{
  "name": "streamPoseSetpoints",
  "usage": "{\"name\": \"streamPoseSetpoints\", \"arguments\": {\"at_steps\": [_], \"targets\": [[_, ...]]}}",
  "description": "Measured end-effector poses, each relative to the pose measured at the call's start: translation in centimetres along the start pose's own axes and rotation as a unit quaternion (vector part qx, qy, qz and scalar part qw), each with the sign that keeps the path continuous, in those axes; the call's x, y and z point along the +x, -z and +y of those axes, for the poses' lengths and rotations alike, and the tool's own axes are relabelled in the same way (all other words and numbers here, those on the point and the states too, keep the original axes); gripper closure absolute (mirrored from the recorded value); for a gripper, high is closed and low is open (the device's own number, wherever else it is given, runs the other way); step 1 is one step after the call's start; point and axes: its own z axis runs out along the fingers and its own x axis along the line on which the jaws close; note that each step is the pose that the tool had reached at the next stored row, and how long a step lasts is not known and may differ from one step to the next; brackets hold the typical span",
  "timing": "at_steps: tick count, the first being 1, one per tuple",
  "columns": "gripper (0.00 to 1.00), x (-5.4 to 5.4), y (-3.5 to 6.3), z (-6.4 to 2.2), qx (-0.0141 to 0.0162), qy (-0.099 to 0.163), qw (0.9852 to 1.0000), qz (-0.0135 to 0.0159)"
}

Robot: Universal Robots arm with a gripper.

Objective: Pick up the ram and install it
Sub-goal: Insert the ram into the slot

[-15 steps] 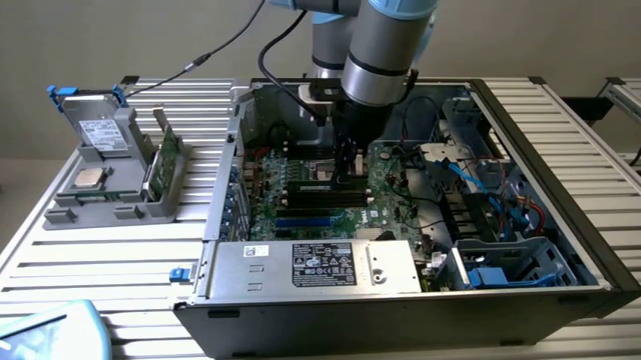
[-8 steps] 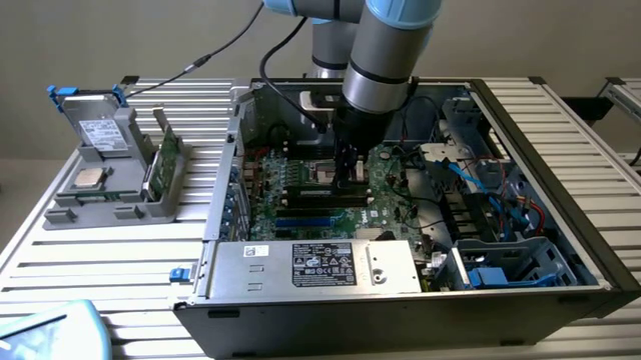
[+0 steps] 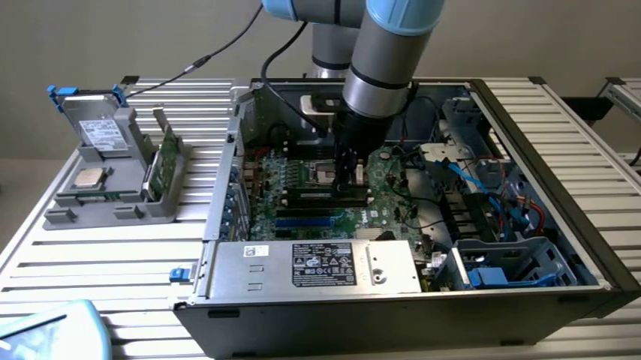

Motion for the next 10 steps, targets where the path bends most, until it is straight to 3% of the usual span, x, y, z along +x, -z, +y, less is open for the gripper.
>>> {"name": "streamPoseSetpoints", "arguments": {"at_steps": [10], "targets": [[0.86,0.13,-0.05,-0.15,-0.0044,-0.001,1.0000,-0.0003]]}}
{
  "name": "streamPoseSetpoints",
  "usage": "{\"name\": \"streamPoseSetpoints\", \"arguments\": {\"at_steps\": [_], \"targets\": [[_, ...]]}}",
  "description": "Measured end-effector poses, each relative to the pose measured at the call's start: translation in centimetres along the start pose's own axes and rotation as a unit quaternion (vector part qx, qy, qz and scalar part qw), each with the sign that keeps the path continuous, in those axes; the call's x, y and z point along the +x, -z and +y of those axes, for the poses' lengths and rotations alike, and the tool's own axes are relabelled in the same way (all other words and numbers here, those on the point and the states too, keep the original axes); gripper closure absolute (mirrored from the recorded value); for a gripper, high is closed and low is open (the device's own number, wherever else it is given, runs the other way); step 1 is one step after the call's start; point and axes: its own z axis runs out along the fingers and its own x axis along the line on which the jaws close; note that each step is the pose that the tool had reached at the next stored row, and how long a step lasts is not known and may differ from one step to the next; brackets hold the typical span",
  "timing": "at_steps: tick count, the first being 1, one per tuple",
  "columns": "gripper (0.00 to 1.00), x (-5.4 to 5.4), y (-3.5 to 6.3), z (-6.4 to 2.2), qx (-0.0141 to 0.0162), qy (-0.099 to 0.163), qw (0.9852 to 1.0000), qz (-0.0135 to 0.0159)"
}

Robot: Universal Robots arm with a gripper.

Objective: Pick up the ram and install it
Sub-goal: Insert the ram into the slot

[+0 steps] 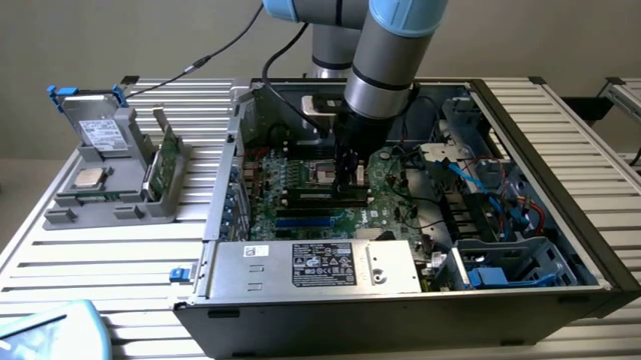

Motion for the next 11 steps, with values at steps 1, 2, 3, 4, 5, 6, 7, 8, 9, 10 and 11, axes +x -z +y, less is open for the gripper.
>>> {"name": "streamPoseSetpoints", "arguments": {"at_steps": [1,2,3,4,5,6,7,8,9,10,11], "targets": [[0.86,0.00,0.00,0.00,0.0000,0.000,1.0000,0.0000],[0.86,-0.01,0.00,0.00,0.0003,0.000,1.0000,0.0004],[0.86,-0.06,0.00,-0.01,0.0008,0.000,1.0000,0.0014],[0.86,-0.07,0.00,-0.01,0.0009,0.000,1.0000,0.0018],[0.86,-0.10,0.00,-0.02,0.0013,0.000,1.0000,0.0022],[0.86,-0.16,0.00,-0.01,0.0018,-0.001,1.0000,0.0029],[0.86,-0.19,0.00,-0.02,0.0027,-0.001,1.0000,0.0035],[0.86,-0.23,0.00,-0.02,0.0036,-0.001,1.0000,0.0042],[0.86,-0.26,0.01,-0.02,0.0042,-0.001,1.0000,0.0050],[0.86,-0.27,0.00,-0.03,0.0046,-0.001,1.0000,0.0056],[0.86,-0.28,0.00,-0.03,0.0046,-0.001,1.0000,0.0061]]}}
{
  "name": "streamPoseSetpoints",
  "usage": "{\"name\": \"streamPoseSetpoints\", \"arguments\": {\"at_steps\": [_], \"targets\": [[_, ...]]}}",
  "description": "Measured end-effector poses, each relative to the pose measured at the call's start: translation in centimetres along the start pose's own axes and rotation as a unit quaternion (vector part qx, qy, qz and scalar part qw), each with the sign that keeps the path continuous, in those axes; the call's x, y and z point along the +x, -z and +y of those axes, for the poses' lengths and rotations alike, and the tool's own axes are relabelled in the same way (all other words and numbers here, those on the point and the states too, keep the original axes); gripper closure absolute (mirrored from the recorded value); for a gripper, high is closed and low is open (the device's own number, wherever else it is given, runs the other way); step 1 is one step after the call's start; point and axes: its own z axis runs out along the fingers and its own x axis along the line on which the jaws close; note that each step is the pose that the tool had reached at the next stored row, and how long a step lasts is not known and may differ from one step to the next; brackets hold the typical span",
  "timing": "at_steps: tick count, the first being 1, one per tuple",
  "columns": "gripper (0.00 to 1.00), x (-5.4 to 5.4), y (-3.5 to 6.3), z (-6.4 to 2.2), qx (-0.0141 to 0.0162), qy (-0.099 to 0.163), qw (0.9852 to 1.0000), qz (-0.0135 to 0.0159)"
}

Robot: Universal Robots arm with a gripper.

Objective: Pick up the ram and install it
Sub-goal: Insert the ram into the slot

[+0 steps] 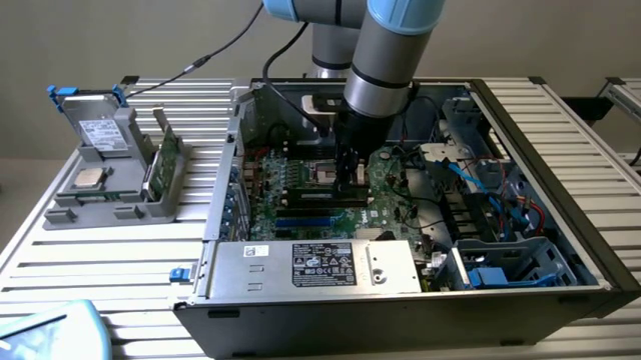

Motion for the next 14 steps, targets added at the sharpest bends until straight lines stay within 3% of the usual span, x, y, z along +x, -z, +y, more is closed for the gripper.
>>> {"name": "streamPoseSetpoints", "arguments": {"at_steps": [8,14], "targets": [[0.86,-0.01,-0.11,-0.01,0.0002,0.000,1.0000,0.0014],[0.86,-0.01,-0.16,-0.02,0.0034,0.000,1.0000,0.0016]]}}
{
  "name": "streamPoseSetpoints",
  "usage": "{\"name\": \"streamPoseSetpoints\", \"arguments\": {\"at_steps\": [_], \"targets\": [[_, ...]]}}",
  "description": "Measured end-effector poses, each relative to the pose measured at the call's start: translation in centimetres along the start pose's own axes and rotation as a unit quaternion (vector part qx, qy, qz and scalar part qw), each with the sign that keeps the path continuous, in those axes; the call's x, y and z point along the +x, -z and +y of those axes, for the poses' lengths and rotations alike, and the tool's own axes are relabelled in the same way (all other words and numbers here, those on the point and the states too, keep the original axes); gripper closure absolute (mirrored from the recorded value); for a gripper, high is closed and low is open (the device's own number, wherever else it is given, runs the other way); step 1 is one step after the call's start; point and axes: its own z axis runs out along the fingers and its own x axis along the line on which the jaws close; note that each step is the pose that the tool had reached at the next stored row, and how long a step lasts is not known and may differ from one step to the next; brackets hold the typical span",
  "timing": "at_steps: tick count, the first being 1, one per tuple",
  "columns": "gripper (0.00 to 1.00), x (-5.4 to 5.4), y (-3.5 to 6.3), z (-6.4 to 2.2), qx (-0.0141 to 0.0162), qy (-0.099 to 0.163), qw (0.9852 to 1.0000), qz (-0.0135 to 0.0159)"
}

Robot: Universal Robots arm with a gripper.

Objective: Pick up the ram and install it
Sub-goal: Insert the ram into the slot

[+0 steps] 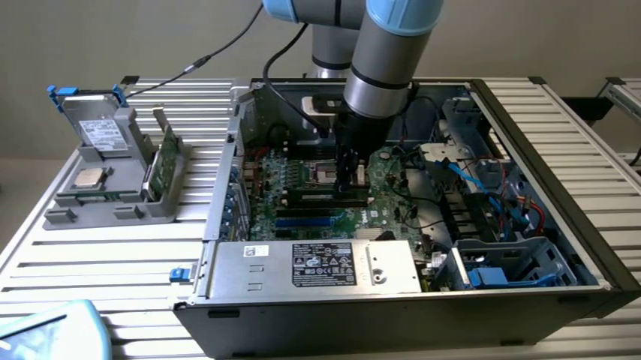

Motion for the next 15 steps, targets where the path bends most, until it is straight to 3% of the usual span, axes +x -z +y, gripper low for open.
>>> {"name": "streamPoseSetpoints", "arguments": {"at_steps": [5,15], "targets": [[0.86,-0.05,-0.04,-0.01,0.0015,-0.002,1.0000,-0.0002],[0.86,-0.17,-0.05,0.00,0.0015,-0.006,1.0000,-0.0009]]}}
